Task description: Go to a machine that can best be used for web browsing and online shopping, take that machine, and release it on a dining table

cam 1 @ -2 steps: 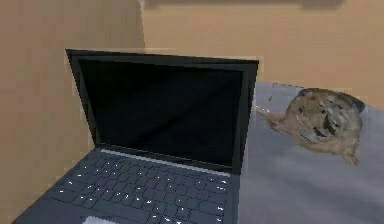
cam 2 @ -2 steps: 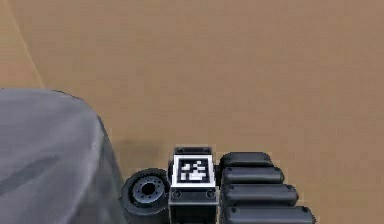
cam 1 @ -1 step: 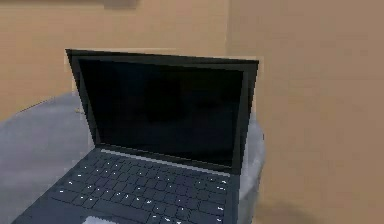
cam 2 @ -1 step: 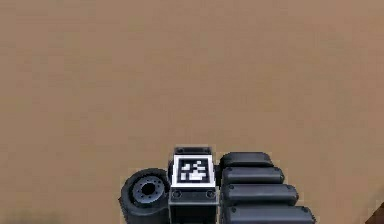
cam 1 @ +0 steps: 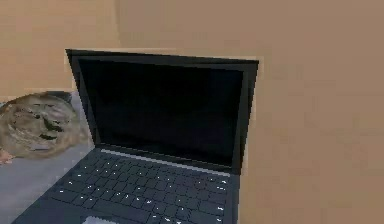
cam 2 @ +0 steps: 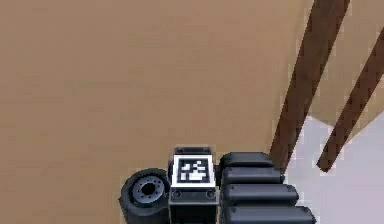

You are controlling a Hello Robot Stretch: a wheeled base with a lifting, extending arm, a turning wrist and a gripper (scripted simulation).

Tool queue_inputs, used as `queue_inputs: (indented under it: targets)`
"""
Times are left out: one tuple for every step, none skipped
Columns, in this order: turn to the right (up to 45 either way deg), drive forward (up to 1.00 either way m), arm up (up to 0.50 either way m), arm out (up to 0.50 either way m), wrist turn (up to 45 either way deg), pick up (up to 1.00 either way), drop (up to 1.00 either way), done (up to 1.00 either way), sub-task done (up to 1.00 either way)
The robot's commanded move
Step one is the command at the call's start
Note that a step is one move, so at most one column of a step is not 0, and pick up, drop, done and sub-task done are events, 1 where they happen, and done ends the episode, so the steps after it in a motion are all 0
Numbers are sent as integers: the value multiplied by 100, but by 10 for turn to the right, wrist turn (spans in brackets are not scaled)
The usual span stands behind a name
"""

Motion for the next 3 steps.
queue_inputs:
  targets:
    - [-450,0,0,0,0,0,0,0,0]
    - [-270,0,0,0,0,0,0,0,0]
    - [-450,0,0,0,0,0,0,0,0]
